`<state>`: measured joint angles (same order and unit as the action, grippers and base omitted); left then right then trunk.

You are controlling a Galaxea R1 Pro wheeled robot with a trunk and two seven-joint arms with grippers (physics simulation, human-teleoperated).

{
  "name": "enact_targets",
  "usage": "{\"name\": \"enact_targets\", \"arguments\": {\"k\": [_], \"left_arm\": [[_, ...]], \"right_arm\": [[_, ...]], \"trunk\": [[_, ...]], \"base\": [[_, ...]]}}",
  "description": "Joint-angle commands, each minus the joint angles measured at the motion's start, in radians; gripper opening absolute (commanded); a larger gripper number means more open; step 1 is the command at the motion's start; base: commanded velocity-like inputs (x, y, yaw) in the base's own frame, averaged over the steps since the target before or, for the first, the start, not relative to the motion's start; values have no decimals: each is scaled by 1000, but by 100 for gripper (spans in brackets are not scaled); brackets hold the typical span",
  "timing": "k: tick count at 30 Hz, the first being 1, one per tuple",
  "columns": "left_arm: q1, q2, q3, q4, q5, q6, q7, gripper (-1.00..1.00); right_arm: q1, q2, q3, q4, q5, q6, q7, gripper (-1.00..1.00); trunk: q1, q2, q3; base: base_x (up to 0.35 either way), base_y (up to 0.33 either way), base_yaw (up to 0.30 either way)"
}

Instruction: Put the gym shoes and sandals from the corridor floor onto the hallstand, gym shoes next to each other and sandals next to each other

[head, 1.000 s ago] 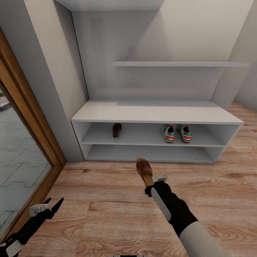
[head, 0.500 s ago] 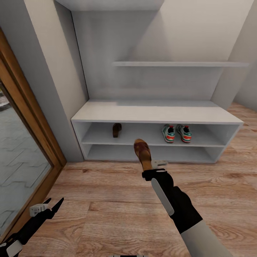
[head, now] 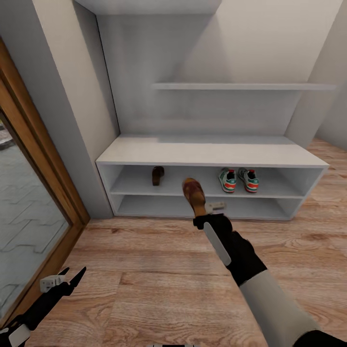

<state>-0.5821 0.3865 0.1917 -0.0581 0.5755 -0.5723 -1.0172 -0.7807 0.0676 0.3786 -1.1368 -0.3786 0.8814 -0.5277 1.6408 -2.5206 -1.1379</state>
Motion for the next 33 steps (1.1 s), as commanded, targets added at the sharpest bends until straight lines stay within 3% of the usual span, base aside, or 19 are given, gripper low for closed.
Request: {"name": "enact_targets", "arguments": {"k": [1,5,8,12,33], "left_arm": [[-1,0,8,1,-6,-3,-4,100],[-1,0,8,1,-6,-3,-5,100],[-1,0,8,1,-6,-3,-4,100],[-1,-1,7,1,-6,-3,-4,100],[-1,-1,8,1,-6,-3,-4,100]], "right_arm": [[-17,0,2,42,-15,8,-13,-100],[-35,0,2,82,-43,33,-13,-100],[-40,0,2,95,-104,43,-12,-100],[-41,0,2,106,-147,68,-12,-100],[-41,-2,13,113,-153,73,-10,-100]], "trunk": [[0,0,-1],[0,0,-1],[0,0,-1],[0,0,-1],[0,0,-1]], "base": [[0,0,0],[0,0,0],[0,0,0],[0,0,0],[0,0,0]]}}
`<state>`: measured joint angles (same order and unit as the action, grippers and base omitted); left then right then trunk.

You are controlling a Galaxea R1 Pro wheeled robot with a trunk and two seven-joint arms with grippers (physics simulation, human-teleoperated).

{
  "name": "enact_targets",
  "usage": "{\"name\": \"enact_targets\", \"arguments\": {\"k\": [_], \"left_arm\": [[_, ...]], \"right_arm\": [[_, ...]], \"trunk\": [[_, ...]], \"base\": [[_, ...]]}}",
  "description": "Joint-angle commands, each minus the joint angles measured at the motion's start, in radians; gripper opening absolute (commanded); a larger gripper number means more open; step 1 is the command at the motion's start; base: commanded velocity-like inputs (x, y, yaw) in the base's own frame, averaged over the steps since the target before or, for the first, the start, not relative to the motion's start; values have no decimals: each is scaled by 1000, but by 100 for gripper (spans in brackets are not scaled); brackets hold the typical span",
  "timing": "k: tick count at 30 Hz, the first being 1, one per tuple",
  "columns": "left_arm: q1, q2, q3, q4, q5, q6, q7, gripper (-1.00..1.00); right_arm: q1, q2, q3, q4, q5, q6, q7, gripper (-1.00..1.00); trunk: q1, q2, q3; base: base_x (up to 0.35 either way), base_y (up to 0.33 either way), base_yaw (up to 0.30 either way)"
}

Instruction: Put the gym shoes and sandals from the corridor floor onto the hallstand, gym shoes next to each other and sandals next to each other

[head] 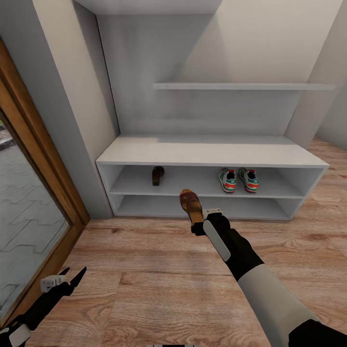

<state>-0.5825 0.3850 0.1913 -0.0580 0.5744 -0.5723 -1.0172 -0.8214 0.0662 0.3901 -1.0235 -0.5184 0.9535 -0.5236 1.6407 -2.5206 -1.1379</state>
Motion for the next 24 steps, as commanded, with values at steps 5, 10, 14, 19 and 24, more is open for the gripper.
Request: {"name": "enact_targets", "arguments": {"k": [5,10,14,19,24], "left_arm": [[-1,0,7,1,-5,-3,-4,100],[0,0,8,1,-5,-3,-4,100],[-1,0,8,1,-5,-3,-4,100],[0,0,7,1,-5,-3,-4,100],[0,0,7,1,-5,-3,-4,100]], "right_arm": [[-1,1,4,39,-12,-143,-12,-100],[-1,1,4,218,-10,-280,-11,-100],[-1,1,4,282,-8,-305,-10,-100],[-1,1,4,305,-8,-318,-10,-100],[-1,1,5,306,-8,-321,-10,-100]], "trunk": [[0,0,-1],[0,0,-1],[0,0,-1],[0,0,-1],[0,0,-1]], "base": [[0,0,0],[0,0,0],[0,0,0],[0,0,0],[0,0,0]]}}
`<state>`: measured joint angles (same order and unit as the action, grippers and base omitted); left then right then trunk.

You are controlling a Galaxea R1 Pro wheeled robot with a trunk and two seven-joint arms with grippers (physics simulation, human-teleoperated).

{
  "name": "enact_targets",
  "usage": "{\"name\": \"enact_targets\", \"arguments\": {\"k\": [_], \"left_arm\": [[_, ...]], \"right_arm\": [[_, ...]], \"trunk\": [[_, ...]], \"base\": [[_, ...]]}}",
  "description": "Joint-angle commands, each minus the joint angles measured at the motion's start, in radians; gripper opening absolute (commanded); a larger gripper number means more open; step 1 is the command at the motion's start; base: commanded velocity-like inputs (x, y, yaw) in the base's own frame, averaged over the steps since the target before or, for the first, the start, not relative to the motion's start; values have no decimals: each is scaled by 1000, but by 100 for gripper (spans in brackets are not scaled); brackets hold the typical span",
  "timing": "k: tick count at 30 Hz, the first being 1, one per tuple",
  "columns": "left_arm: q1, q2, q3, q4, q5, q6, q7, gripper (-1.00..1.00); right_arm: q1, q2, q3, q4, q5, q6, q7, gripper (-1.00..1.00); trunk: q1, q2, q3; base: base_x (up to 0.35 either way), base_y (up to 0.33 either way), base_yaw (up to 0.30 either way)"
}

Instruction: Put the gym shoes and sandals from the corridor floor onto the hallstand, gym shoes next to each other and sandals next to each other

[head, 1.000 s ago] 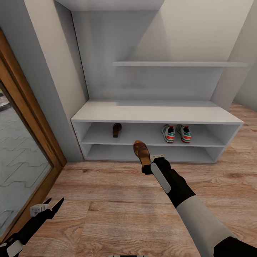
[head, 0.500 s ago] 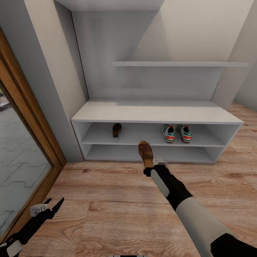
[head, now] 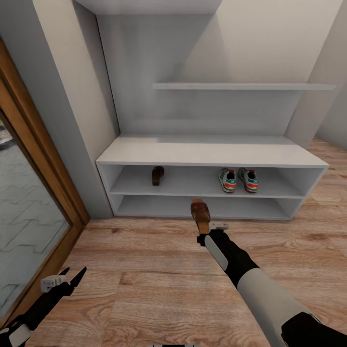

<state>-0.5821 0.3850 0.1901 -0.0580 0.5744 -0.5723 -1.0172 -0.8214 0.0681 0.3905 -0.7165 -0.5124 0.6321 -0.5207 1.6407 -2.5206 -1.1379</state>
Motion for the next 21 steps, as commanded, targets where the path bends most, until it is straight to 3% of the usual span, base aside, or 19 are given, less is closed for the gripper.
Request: {"name": "enact_targets", "arguments": {"k": [1,11,18,21], "left_arm": [[-1,0,8,1,-5,-3,-4,100],[-1,-6,8,1,-5,-3,-4,100],[-1,-6,9,1,-5,-3,-4,100],[-1,-6,9,1,-5,-3,-5,100]], "right_arm": [[-1,-1,5,-1,-14,1,-13,-100],[-1,1,6,-11,-14,2,-15,-100],[-1,30,9,-29,-14,3,-15,-100],[-1,33,11,-82,-15,7,-15,-100]], "trunk": [[0,0,-1],[0,0,-1],[0,0,-1],[0,0,-1]], "base": [[0,0,0],[0,0,0],[0,0,0],[0,0,0]]}}
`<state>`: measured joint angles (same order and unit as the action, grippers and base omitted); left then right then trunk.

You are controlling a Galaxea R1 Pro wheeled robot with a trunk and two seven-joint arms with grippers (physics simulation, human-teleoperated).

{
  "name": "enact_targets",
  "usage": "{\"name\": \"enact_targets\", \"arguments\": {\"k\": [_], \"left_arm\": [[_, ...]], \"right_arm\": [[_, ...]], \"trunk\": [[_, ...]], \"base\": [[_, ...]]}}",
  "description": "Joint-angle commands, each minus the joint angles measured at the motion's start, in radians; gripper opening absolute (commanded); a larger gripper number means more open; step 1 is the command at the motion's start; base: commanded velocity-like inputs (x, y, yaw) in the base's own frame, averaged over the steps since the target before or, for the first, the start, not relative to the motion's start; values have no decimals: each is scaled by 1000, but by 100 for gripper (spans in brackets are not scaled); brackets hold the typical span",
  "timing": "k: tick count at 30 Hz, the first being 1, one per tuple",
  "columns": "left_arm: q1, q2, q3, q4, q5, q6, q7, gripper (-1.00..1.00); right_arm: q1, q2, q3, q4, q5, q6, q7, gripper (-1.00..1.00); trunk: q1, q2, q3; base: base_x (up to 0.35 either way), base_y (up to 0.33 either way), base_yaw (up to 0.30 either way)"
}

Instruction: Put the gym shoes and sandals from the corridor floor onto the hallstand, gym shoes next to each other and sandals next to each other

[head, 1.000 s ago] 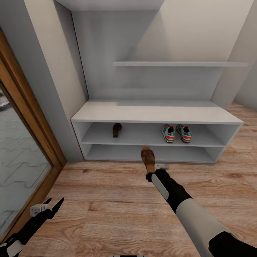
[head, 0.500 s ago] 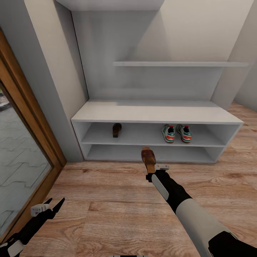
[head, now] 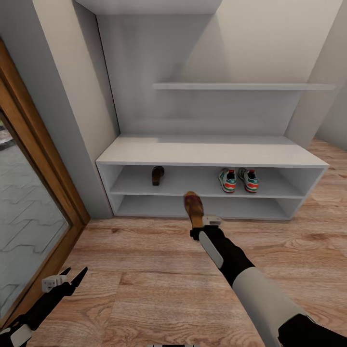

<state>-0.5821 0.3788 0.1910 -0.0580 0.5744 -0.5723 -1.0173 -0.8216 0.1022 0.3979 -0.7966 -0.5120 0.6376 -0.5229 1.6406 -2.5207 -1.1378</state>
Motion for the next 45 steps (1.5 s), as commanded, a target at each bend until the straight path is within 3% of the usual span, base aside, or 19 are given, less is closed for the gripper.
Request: {"name": "enact_targets", "arguments": {"k": [1,9,45], "left_arm": [[-1,0,8,1,-5,-3,-4,100],[-1,0,8,1,-5,-3,-4,100],[-1,-13,7,0,-6,-3,-6,100]], "right_arm": [[-1,0,4,-17,-15,2,-13,-100],[-1,1,5,-87,-17,5,-15,-100],[-1,-1,18,-83,-21,9,-14,-100]], "trunk": [[0,0,-1],[0,0,-1],[0,0,-7]], "base": [[0,0,0],[0,0,0],[41,-11,21]]}}
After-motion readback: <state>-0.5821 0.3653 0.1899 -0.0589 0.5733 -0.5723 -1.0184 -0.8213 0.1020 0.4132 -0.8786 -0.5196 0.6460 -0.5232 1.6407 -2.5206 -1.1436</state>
